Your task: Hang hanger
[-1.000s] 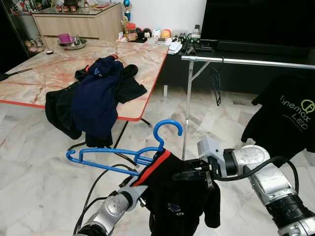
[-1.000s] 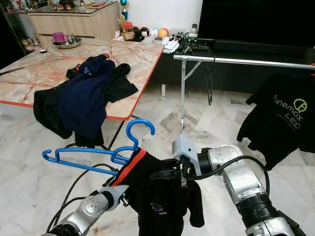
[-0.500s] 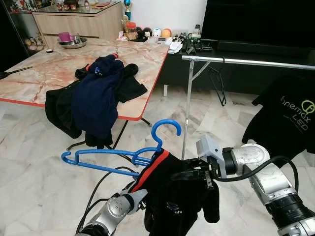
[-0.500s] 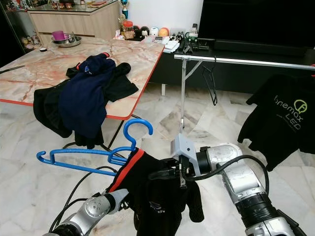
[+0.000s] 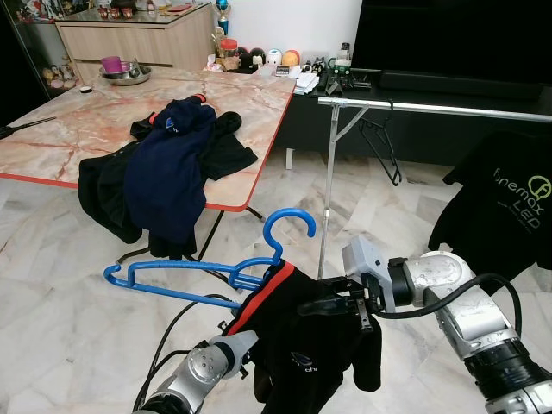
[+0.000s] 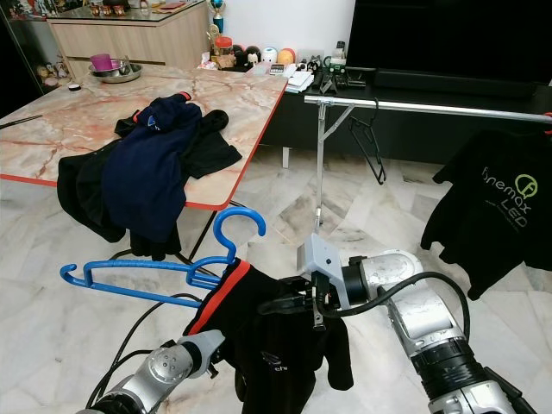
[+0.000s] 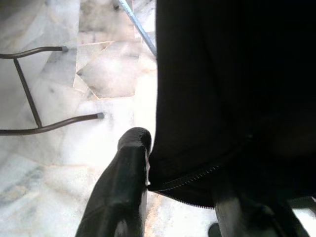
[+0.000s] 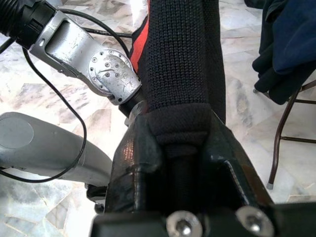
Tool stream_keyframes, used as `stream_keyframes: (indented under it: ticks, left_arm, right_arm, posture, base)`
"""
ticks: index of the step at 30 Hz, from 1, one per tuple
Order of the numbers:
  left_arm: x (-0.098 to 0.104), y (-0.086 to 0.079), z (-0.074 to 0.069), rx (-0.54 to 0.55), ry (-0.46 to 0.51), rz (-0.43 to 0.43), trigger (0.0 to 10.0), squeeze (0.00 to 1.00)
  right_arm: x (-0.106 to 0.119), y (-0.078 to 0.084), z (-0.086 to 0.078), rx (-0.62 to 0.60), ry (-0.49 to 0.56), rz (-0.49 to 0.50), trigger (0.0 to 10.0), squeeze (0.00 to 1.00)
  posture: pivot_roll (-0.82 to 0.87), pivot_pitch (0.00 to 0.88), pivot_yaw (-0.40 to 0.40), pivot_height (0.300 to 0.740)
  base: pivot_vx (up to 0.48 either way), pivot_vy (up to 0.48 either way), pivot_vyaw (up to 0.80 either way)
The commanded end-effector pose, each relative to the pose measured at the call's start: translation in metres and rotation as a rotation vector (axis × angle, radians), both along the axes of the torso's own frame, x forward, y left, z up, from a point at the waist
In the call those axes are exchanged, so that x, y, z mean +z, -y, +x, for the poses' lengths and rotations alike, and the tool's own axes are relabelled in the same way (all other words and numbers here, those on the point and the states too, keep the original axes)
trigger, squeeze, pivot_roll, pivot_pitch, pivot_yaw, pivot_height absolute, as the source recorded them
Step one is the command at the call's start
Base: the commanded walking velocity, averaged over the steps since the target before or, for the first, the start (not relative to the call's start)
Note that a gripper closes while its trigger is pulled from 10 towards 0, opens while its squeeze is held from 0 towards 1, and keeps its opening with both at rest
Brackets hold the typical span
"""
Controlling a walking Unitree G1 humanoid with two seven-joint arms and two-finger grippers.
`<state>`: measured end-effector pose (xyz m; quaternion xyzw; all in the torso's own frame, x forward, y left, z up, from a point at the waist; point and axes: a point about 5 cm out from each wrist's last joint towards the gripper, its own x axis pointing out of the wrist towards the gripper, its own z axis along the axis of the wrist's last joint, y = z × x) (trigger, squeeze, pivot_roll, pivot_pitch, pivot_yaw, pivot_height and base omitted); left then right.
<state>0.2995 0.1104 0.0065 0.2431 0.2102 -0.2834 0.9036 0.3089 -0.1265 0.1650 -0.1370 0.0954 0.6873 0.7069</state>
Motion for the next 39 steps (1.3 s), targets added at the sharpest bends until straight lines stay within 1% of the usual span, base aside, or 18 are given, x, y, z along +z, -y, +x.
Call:
stream_keyframes:
  ticks: [1, 7, 14, 21, 24, 27, 29, 31, 32, 35, 36, 37, 39]
  left_arm:
    - [-0.003, -0.002, -0.001, 0.018, -0.024, 0.007, 0.0, 0.0]
    - [-0.005, -0.004, -0.002, 0.023, -0.038, 0.014, 0.0, 0.0]
    - [-0.008, -0.009, -0.003, 0.061, -0.05, 0.029, 0.0, 0.0]
    - [-0.009, -0.01, -0.004, 0.069, -0.062, 0.017, 0.0, 0.0]
    - [-0.009, -0.011, -0.003, 0.1, -0.061, 0.012, 0.0, 0.0]
    - [-0.01, -0.015, -0.003, 0.147, -0.072, 0.017, 0.0, 0.0]
    - [-0.012, -0.025, -0.004, 0.225, -0.094, 0.013, 0.0, 0.0]
    - [-0.014, -0.032, -0.005, 0.267, -0.105, 0.005, 0.0, 0.0]
    - [-0.014, -0.032, -0.005, 0.267, -0.105, 0.005, 0.0, 0.0]
    - [-0.015, -0.04, -0.006, 0.307, -0.111, -0.006, 0.0, 0.0]
    - [-0.016, -0.043, -0.007, 0.324, -0.114, -0.012, 0.0, 0.0]
    - [-0.017, -0.049, -0.009, 0.357, -0.118, -0.019, 0.0, 0.0]
    - [-0.017, -0.051, -0.009, 0.366, -0.121, -0.024, 0.0, 0.0]
  right_arm:
    - [0.01, -0.005, 0.0, 0.026, 0.035, 0.018, 0.0, 0.0]
    - [0.009, -0.005, 0.0, 0.024, 0.033, 0.017, 0.0, 0.0]
    - [0.008, -0.005, 0.0, 0.019, 0.033, 0.016, 0.0, 0.0]
    - [0.006, -0.005, 0.0, 0.015, 0.033, 0.01, 0.0, 0.0]
    - [0.005, -0.004, 0.0, 0.01, 0.034, 0.005, 0.0, 0.0]
    - [0.001, 0.001, 0.001, -0.007, 0.05, -0.041, 0.0, 0.0]
    - [-0.004, 0.011, 0.004, -0.055, 0.062, -0.08, 0.0, 0.0]
    - [-0.005, 0.017, 0.004, -0.079, 0.061, -0.086, 0.0, 0.0]
    - [-0.005, 0.017, 0.004, -0.079, 0.061, -0.086, 0.0, 0.0]
    - [-0.006, 0.022, 0.001, -0.085, 0.053, -0.085, 0.0, 0.0]
    - [-0.006, 0.026, 0.0, -0.094, 0.049, -0.087, 0.0, 0.0]
    - [-0.008, 0.034, -0.003, -0.115, 0.043, -0.092, 0.0, 0.0]
    - [-0.008, 0.037, -0.003, -0.123, 0.041, -0.095, 0.0, 0.0]
  posture:
    - [0.07, 0.051, -0.028, 0.74]
    - [0.07, 0.052, -0.027, 0.74]
    - [0.07, 0.05, -0.028, 0.74]
    - [0.07, 0.051, -0.028, 0.74]
    - [0.07, 0.052, -0.029, 0.74]
    - [0.07, 0.052, -0.029, 0.74]
    - [0.07, 0.053, -0.03, 0.74]
    - [0.07, 0.054, -0.031, 0.74]
    - [0.07, 0.054, -0.031, 0.74]
    - [0.07, 0.054, -0.031, 0.74]
    - [0.07, 0.055, -0.031, 0.74]
    - [0.07, 0.056, -0.03, 0.74]
    - [0.07, 0.056, -0.03, 0.74]
  base:
    - [0.0, 0.0, 0.0]
    - [0.0, 0.0, 0.0]
    - [0.0, 0.0, 0.0]
    - [0.0, 0.0, 0.0]
    - [0.0, 0.0, 0.0]
    - [0.0, 0.0, 0.0]
    - [0.0, 0.0, 0.0]
    - [0.0, 0.0, 0.0]
    - [0.0, 0.0, 0.0]
    - [0.0, 0.0, 0.0]
    - [0.0, 0.0, 0.0]
    - [0.0, 0.0, 0.0]
    - [0.0, 0.0, 0.0]
